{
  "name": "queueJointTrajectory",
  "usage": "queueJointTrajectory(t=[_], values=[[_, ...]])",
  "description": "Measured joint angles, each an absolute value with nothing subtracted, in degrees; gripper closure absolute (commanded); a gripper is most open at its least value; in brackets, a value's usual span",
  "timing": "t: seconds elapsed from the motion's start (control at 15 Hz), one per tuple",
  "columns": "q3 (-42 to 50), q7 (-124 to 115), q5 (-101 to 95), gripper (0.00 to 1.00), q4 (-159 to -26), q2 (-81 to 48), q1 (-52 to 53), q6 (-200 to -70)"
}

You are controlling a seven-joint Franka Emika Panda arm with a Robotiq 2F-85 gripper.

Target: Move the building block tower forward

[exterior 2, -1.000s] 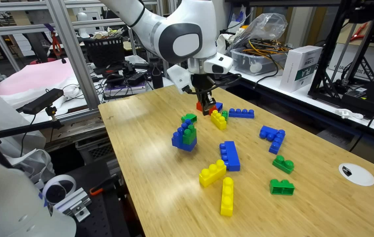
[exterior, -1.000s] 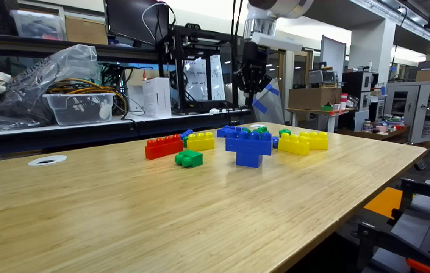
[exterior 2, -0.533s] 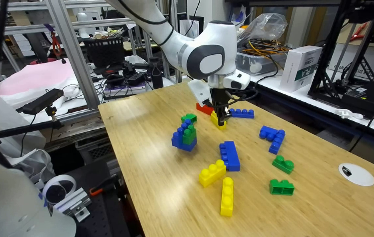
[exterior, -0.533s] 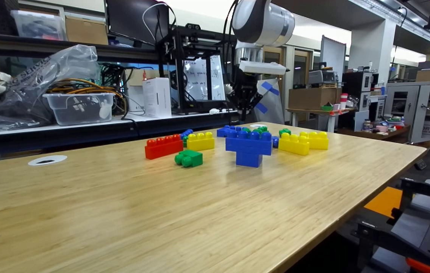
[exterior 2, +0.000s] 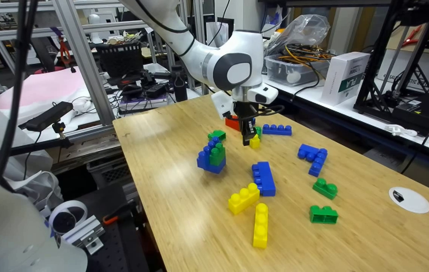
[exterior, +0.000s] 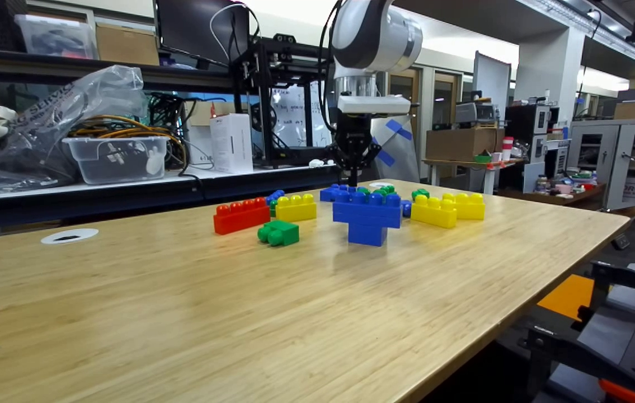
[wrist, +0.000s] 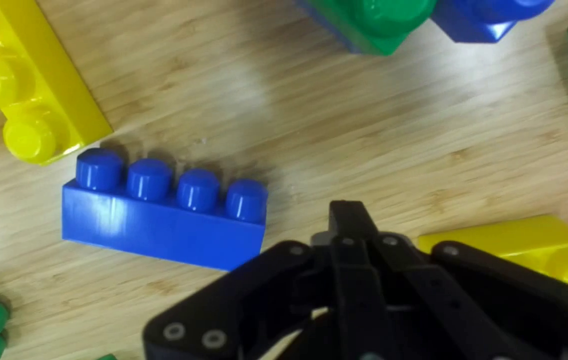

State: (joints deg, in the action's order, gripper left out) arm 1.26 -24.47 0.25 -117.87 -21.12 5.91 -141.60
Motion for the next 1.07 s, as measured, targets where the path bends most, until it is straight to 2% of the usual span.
queueJointTrajectory(t=[1.07], values=[[1.2,-28.2,-2.5,1.0,-129.5,-12.8,9.0,-138.7]])
